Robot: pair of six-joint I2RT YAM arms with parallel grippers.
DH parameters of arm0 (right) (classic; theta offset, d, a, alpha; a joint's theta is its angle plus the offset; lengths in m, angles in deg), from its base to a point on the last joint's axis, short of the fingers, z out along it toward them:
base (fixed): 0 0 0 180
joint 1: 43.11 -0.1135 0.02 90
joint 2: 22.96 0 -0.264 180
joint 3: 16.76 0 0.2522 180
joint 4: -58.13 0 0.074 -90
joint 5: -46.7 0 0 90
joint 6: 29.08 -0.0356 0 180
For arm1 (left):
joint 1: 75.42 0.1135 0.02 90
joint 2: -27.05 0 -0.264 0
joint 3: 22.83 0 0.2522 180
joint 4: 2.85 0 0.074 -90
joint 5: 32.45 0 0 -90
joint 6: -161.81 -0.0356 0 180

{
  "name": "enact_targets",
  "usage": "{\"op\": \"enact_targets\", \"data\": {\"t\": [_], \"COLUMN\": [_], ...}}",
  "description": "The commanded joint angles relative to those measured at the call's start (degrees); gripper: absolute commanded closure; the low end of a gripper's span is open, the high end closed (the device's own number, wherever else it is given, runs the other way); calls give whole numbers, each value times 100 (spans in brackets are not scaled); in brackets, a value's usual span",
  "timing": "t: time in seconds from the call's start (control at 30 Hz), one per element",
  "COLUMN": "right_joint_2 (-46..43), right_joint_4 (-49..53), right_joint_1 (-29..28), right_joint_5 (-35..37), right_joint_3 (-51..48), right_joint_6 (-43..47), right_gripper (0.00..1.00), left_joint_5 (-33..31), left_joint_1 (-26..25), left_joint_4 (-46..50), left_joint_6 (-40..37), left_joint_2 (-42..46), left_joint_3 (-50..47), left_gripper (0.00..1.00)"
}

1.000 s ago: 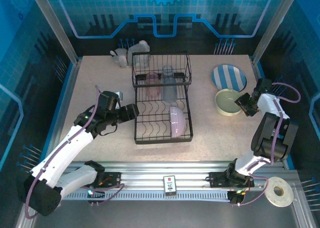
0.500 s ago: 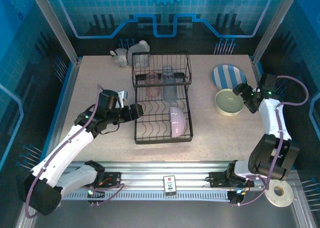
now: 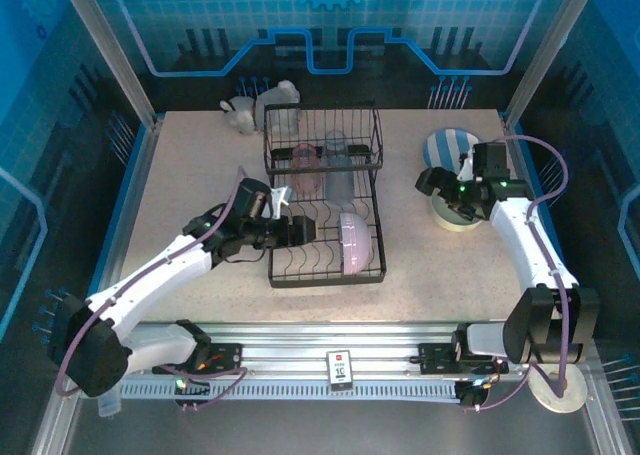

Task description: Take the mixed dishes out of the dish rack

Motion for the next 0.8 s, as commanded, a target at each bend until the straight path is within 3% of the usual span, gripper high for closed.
{"op": "enact_targets", "data": {"t": [0.0,0.37,0.77], "right_joint_2": [-48,369,932], "right_joint_4": [159,-436,-879], "right_joint_1": [-322,-1616,-1750], "right_joint_5": [-321,-111,-115], "right_joint_3": [-178,-758,-1168], "right_joint_6": [201,-123,-142], "right_gripper": [4,4,24], "left_joint_5": [439,616,730], "left_joint_1": [-190,-415,-533], "left_joint_4": [-674,-1453,-1947], "left_joint_6": [190,626,865], "left_joint_2": [-280,-948,-1294], "left_joint_3": [230,265,327], "left_gripper": [34,44,56]}}
